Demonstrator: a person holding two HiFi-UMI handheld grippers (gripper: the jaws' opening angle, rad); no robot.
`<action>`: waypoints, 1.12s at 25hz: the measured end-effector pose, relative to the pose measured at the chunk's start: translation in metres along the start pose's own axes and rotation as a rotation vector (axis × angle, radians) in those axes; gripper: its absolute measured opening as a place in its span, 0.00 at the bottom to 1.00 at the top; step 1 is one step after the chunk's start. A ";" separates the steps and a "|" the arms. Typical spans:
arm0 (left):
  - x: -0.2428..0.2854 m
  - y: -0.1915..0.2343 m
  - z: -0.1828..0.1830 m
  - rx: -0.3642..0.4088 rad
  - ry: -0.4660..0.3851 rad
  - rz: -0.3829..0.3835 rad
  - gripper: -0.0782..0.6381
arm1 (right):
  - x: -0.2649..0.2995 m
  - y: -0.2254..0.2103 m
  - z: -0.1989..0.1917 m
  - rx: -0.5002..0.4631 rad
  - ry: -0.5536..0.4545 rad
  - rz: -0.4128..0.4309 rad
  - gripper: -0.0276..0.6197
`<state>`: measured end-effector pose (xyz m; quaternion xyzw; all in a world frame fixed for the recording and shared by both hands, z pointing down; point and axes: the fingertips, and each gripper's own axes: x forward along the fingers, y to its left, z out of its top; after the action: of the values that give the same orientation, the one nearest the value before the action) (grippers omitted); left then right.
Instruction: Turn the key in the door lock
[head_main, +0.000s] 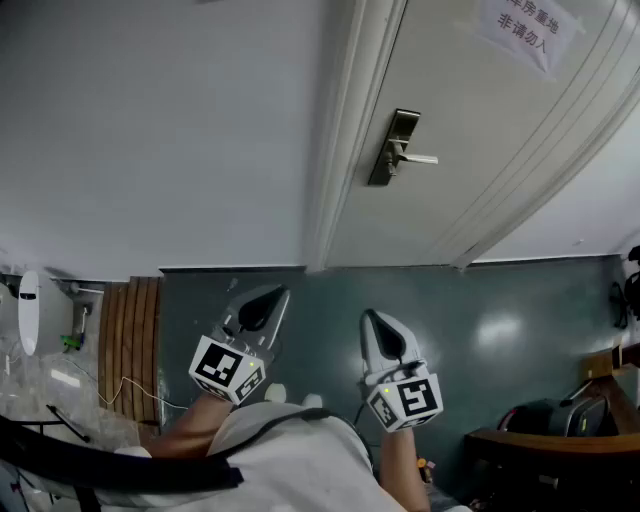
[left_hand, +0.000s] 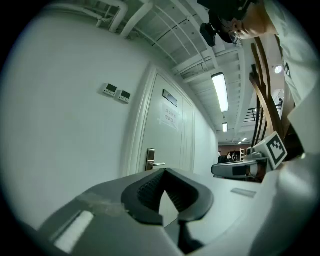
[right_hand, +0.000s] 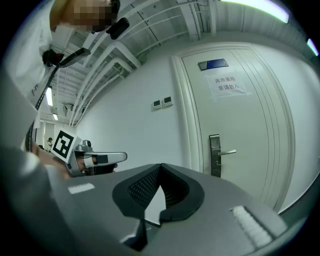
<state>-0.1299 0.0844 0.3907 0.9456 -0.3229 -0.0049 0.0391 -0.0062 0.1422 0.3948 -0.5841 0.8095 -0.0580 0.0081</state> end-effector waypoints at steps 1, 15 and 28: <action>0.000 0.001 0.001 0.002 -0.001 0.001 0.11 | 0.000 0.001 0.000 0.009 -0.003 0.000 0.05; -0.005 0.012 0.002 -0.006 -0.009 -0.030 0.11 | 0.005 0.012 0.001 0.030 -0.023 -0.032 0.05; -0.022 0.036 -0.009 -0.017 0.005 -0.054 0.11 | 0.016 0.027 -0.011 0.061 -0.015 -0.081 0.05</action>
<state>-0.1692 0.0698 0.4023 0.9537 -0.2970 -0.0063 0.0476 -0.0379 0.1365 0.4035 -0.6161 0.7832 -0.0785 0.0296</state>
